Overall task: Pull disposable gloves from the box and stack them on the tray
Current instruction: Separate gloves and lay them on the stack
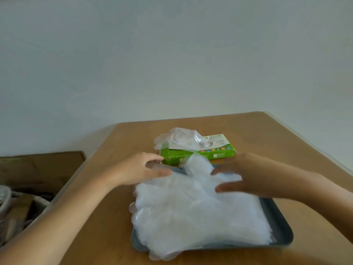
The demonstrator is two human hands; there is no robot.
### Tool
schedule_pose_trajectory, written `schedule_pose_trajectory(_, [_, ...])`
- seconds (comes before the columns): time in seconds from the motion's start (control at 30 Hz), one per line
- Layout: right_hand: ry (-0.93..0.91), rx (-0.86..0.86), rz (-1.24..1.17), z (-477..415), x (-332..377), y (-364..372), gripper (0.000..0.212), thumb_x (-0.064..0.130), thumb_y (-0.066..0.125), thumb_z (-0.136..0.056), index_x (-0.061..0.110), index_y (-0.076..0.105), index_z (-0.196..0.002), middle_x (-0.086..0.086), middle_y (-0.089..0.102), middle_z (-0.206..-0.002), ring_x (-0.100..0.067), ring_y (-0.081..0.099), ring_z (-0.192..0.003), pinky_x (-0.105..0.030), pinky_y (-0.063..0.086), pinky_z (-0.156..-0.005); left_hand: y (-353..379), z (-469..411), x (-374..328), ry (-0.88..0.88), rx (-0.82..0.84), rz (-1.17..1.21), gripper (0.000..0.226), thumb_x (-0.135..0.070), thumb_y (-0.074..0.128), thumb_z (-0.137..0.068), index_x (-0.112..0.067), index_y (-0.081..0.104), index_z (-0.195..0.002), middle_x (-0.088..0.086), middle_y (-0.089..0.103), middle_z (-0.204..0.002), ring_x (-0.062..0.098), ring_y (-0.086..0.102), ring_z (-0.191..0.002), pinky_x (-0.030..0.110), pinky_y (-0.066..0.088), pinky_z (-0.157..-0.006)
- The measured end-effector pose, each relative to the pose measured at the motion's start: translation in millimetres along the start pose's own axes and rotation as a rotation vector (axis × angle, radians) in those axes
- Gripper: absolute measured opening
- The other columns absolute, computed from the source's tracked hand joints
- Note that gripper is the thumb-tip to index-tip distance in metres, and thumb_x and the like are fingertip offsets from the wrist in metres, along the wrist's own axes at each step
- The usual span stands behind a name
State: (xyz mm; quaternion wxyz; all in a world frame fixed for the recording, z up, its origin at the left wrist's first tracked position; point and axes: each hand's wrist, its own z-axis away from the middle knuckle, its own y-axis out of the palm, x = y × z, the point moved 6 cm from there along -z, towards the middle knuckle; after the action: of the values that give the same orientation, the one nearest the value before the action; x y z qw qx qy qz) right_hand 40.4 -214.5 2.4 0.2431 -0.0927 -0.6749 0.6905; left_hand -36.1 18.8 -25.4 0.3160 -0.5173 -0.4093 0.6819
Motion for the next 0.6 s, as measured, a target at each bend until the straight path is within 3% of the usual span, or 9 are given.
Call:
schedule_pose_trajectory(0.07, [-0.009, -0.156, -0.032, -27.2, -5.6, -15.3, 0.037, 0.053, 0.059, -0.086, 0.039, 0.061, -0.12, 0.017, 0.06, -0.123, -0.004, 0.057, -0.107, -0.02, 0.043, -0.094, -6.7, -8.7, -4.6, 0.005, -0.085, 0.04, 0.083, -0.076, 0.053, -0.068, -0.03, 0.05, -0.137, -0.013, 0.05, -0.139, 0.002, 0.046, -0.123, 0.019, 0.036, -0.094])
schedule_pose_trajectory(0.17, [-0.031, -0.25, -0.039, -72.8, -9.1, -23.9, 0.026, 0.035, 0.061, -0.091, 0.028, 0.066, -0.116, 0.009, 0.065, -0.116, -0.007, 0.058, -0.097, -0.018, 0.042, -0.083, -0.2, -24.2, -12.9, 0.025, -0.062, 0.042, 0.061, -0.055, 0.054, -0.087, -0.029, 0.044, -0.141, -0.014, 0.048, -0.136, 0.009, 0.045, -0.128, 0.017, 0.034, -0.092])
schedule_pose_trajectory(0.33, [0.093, -0.26, -0.023, -130.7, -17.1, -3.8, 0.049, 0.055, 0.058, -0.087, 0.022, 0.061, -0.122, 0.003, 0.062, -0.12, -0.017, 0.058, -0.107, -0.028, 0.045, -0.086, 21.9, -39.7, -17.8, 0.016, 0.044, 0.014, 0.065, -0.062, 0.045, -0.088, -0.036, 0.032, -0.147, -0.016, 0.031, -0.152, 0.009, 0.035, -0.136, 0.019, 0.028, -0.098])
schedule_pose_trajectory(0.4, [0.158, -0.248, -0.018, -143.8, -23.0, 5.9, 0.056, 0.057, 0.059, -0.084, 0.021, 0.056, -0.127, 0.002, 0.06, -0.125, -0.021, 0.056, -0.112, -0.032, 0.044, -0.088, 24.1, -40.8, -19.6, 0.027, 0.04, 0.02, 0.055, -0.055, 0.046, -0.093, -0.04, 0.037, -0.144, -0.014, 0.039, -0.148, 0.01, 0.042, -0.128, 0.019, 0.031, -0.093])
schedule_pose_trajectory(0.5, [0.196, -0.342, -0.049, -152.8, -30.4, 10.4, 0.031, 0.037, 0.06, -0.089, 0.019, 0.065, -0.113, -0.002, 0.065, -0.116, -0.024, 0.06, -0.102, -0.031, 0.045, -0.081, 23.0, -41.9, -22.0, 0.045, 0.031, 0.063, 0.05, -0.051, 0.046, -0.095, -0.039, 0.04, -0.143, -0.012, 0.043, -0.146, 0.009, 0.041, -0.131, 0.017, 0.029, -0.09])
schedule_pose_trajectory(0.6, [0.233, -0.453, -0.284, -151.0, -44.9, 4.5, 0.015, 0.022, 0.062, -0.089, 0.013, 0.074, -0.091, -0.005, 0.072, -0.087, -0.021, 0.062, -0.076, -0.025, 0.043, -0.062, 23.6, -43.8, -21.4, 0.053, 0.033, 0.071, 0.051, -0.051, 0.046, -0.095, -0.037, 0.041, -0.143, -0.014, 0.034, -0.152, 0.008, 0.031, -0.139, 0.015, 0.025, -0.095])
